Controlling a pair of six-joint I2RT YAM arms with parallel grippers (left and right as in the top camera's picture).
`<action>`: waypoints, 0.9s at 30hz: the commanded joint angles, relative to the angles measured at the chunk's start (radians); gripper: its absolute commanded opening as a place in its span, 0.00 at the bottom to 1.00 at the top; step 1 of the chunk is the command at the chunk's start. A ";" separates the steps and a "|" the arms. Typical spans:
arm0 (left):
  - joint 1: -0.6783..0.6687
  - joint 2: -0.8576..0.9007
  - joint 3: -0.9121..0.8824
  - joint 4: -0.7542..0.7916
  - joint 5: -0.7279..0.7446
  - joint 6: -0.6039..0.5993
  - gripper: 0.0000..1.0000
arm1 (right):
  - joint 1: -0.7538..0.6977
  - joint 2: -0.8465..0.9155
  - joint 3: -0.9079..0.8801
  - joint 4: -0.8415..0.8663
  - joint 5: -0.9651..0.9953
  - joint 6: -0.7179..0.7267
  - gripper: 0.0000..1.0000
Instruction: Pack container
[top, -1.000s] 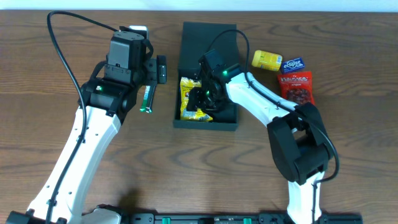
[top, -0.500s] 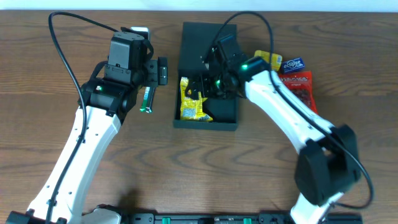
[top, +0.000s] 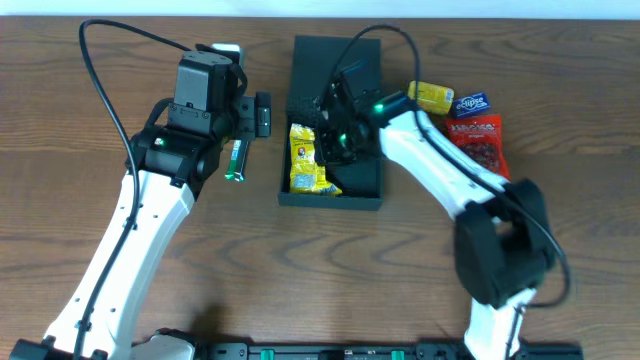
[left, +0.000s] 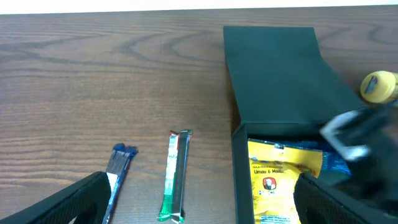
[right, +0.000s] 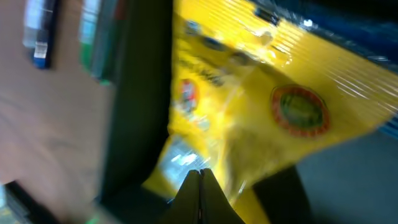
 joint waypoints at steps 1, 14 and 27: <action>0.004 -0.003 0.006 0.000 0.005 -0.008 0.95 | 0.011 0.077 0.004 0.019 0.004 -0.016 0.01; 0.004 -0.003 0.006 0.001 0.005 -0.008 0.95 | -0.034 0.084 0.085 -0.020 -0.199 -0.063 0.01; 0.004 -0.003 -0.005 0.000 0.005 -0.008 0.95 | -0.061 0.000 0.076 -0.090 0.124 -0.097 0.01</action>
